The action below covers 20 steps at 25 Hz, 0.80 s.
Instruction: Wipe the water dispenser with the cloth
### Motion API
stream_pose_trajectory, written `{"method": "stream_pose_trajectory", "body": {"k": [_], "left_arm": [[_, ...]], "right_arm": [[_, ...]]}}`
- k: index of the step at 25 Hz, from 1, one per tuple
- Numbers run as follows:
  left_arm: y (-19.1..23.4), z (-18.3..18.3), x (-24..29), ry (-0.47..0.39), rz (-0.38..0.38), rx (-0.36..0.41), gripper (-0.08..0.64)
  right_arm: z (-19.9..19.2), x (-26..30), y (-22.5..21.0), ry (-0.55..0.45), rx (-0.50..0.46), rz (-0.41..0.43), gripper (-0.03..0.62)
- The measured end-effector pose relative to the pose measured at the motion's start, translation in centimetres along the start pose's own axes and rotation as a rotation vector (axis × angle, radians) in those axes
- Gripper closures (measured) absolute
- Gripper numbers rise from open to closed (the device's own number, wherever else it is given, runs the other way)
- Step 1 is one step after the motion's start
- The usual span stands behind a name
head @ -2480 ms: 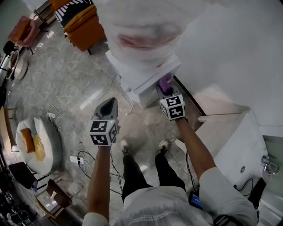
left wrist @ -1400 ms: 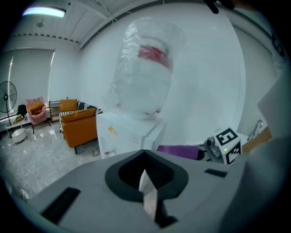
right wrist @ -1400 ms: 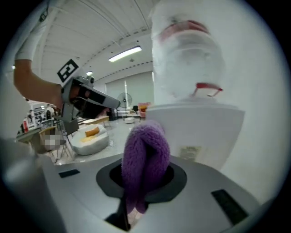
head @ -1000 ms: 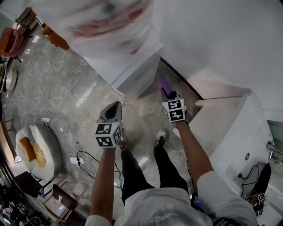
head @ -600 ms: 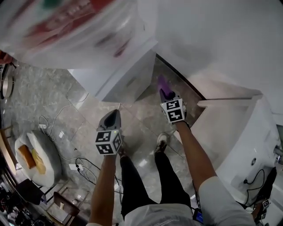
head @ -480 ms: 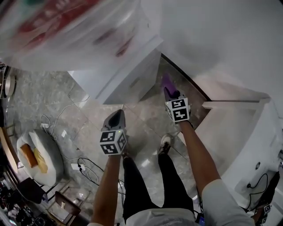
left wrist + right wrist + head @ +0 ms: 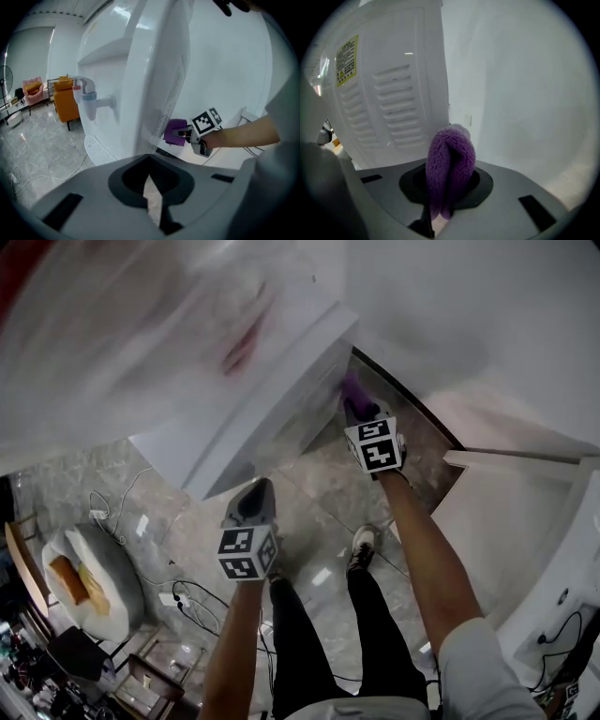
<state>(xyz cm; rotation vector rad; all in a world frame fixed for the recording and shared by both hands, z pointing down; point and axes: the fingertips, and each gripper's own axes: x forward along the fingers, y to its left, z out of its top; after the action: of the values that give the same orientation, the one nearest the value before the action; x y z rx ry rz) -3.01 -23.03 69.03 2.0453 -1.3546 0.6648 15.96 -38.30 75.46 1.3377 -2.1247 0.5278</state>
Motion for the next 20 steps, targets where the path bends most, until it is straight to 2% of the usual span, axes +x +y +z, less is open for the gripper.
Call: {"method": "stream_pose_trajectory", "body": {"k": [4,7,12,20], "left_arm": [[0.8,0.2,0.0,0.005,0.001,0.019,0.548],[0.7,-0.1,0.2,0.005,0.001,0.012,0.548],[0.3,-1.0,0.4,0.005,-0.011,0.004,0.548],[1.6,-4.7,-1.0,0.022,0.023,-0.055,0.548]], "right_arm": [[2.0,0.8,2.3,-0.026,-0.049,0.064,0.526],[2.0,0.5,3.3,-0.04,-0.018,0.079,0.526],[0.8,-0.3,7.3,-0.046,-0.106,0.123,0.526],[-1.3,-0.6,12.9,-0.035,-0.168,0.199,0.526]]}}
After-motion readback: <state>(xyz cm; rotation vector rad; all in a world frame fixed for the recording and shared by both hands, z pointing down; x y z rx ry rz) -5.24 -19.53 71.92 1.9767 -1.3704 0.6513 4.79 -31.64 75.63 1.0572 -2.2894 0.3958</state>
